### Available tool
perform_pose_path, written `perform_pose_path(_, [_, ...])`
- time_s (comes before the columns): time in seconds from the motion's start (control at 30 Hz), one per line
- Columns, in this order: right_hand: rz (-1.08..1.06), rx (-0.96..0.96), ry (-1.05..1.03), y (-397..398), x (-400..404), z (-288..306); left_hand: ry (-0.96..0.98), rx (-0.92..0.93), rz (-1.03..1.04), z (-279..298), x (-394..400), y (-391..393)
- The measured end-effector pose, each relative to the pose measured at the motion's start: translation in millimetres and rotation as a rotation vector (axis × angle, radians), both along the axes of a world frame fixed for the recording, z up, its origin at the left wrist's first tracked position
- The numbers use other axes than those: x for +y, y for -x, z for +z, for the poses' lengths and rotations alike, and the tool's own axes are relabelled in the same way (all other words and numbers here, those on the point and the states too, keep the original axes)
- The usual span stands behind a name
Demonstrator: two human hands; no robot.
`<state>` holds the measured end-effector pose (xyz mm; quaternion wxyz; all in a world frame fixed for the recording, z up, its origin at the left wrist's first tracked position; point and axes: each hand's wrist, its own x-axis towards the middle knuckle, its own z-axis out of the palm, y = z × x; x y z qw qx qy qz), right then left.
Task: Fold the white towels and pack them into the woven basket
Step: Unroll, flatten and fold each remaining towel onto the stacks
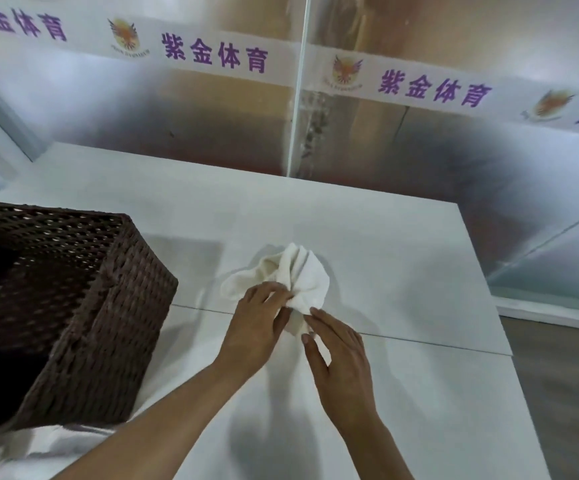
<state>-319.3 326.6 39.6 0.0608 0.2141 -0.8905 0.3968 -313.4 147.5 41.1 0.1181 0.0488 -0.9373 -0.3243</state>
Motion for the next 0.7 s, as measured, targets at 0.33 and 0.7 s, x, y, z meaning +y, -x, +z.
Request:
perform_pose_path(0.33, [-0.288,-0.196,0.104,-25,-8,92,-0.001,0.04,-0.247,122,12,-30])
perform_pose_path(0.7, [-0.511,-0.011,0.017,-80,17,183,-0.048,0.272,-0.281,213,-8,-98])
